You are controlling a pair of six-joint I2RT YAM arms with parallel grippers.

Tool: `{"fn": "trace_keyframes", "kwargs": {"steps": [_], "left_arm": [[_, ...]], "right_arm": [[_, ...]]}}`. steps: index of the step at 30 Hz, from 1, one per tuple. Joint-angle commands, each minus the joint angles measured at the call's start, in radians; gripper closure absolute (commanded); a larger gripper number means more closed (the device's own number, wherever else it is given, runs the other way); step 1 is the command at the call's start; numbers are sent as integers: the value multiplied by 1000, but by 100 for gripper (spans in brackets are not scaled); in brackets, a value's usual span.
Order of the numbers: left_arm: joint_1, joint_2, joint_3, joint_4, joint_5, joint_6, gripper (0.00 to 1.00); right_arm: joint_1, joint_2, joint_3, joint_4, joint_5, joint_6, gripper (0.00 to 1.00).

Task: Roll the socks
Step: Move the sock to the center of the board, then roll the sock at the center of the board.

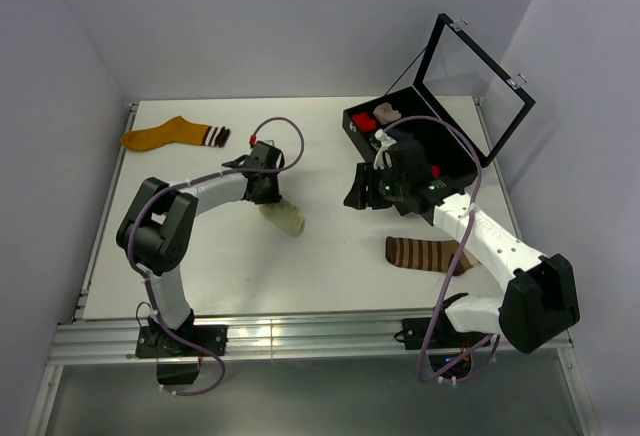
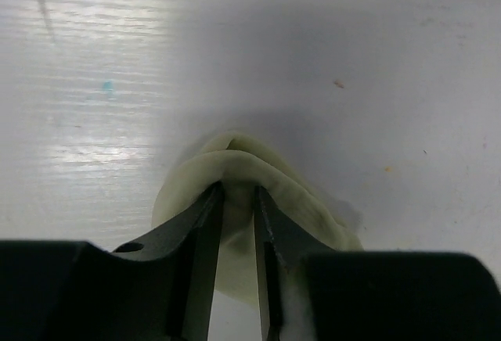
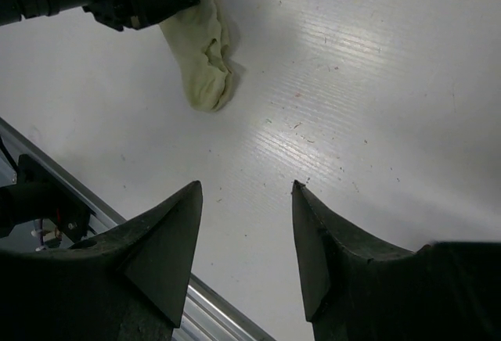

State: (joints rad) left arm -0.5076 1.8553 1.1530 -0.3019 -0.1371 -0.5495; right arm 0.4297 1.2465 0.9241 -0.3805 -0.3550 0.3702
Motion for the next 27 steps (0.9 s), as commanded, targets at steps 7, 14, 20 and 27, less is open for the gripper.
{"fn": "trace_keyframes", "kwargs": {"steps": [7,14,20,27], "left_arm": [[63,-154,-41,-51,-62,-51,57],[-81,-315,-71,-8,-113,123,42],[-222,-297,-114,-23,-237,191,37],[-299,-205,-115,-28,-300,191,39]], "right_arm": [[11,54,32,49,-5,-31,44],[9,70,42,75,-7,-27,44],[11,79,42,88,-7,-22,44],[11,73,25,89,4,-22,44]]}}
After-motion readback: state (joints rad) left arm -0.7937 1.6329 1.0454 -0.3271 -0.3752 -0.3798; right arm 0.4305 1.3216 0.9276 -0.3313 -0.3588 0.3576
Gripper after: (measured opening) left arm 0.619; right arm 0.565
